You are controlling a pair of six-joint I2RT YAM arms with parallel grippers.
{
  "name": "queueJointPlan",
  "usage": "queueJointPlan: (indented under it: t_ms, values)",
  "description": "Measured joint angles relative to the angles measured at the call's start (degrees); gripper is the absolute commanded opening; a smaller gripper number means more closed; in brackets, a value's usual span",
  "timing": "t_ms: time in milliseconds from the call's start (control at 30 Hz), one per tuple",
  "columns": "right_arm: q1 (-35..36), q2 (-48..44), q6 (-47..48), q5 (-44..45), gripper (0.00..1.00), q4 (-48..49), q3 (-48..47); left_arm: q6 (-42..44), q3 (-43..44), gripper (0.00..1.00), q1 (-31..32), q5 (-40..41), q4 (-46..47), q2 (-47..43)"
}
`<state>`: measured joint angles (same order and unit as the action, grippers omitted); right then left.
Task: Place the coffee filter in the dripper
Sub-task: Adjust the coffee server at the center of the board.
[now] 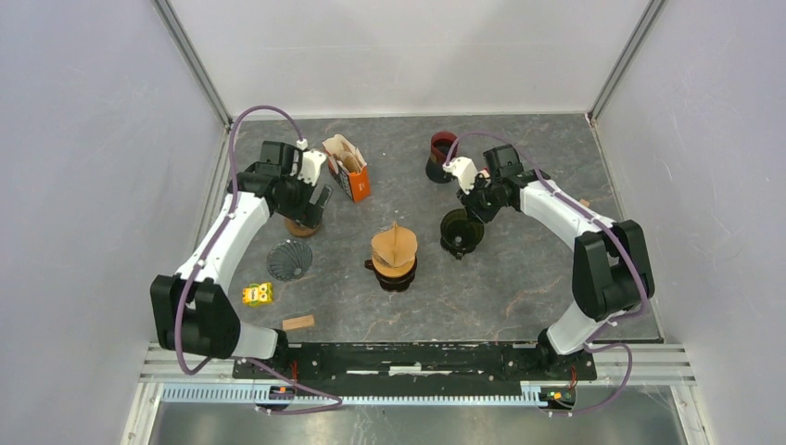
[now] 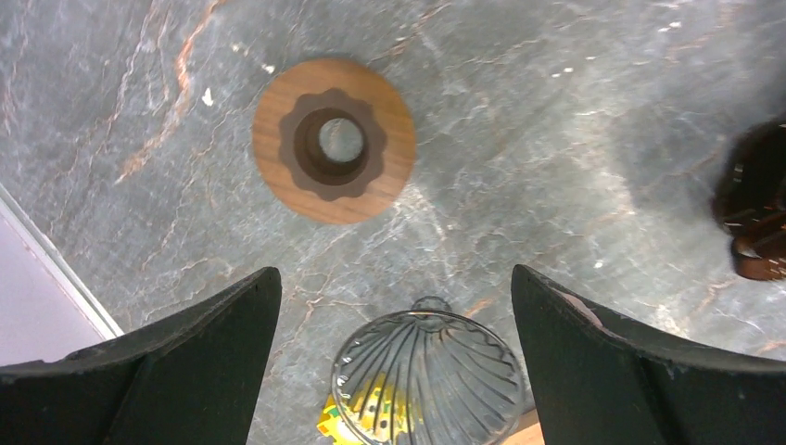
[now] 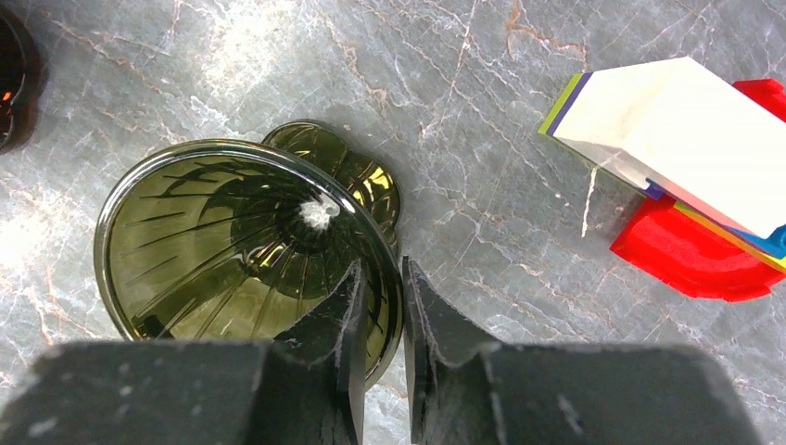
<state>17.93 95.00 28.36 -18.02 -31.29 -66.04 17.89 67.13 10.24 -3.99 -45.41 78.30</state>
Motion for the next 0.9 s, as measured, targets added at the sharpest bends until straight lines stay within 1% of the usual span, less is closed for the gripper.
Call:
queueJointPlan:
  t_ms: [133, 333, 567, 667, 800, 900]
  values:
    - [-0.02, -1.49, 0.2, -0.7, 0.01, -0.13, 1.09, 0.42, 1.05, 1.0, -3.43, 0.72, -0.24, 3.98]
    - [-0.02, -2.21, 0.98, -3.26, 0.0, -1.95, 1.79, 1.42, 4.7, 0.96, -6.69, 2.71, 0.13, 11.13]
    - [-0.11, -2.25, 2.51, -7.76, 0.0, -7.06, 2.38, 3.61, 9.38, 0.92, -8.61, 5.27, 0.79, 21.03]
    - [-0.11, -2.27, 2.8, -8.85, 0.03, -8.13, 3.08, 4.26, 11.21, 0.9, -9.07, 5.44, 0.83, 24.83]
    - [-0.11, -2.27, 2.8, -9.18, 0.13, -8.59, 3.13, 5.2, 13.97, 0.84, -9.31, 5.33, 0.61, 29.11]
    - [-0.11, -2.27, 2.8, -9.16, 0.24, -8.63, 3.13, 5.64, 15.89, 0.8, -9.31, 4.74, 0.39, 31.8]
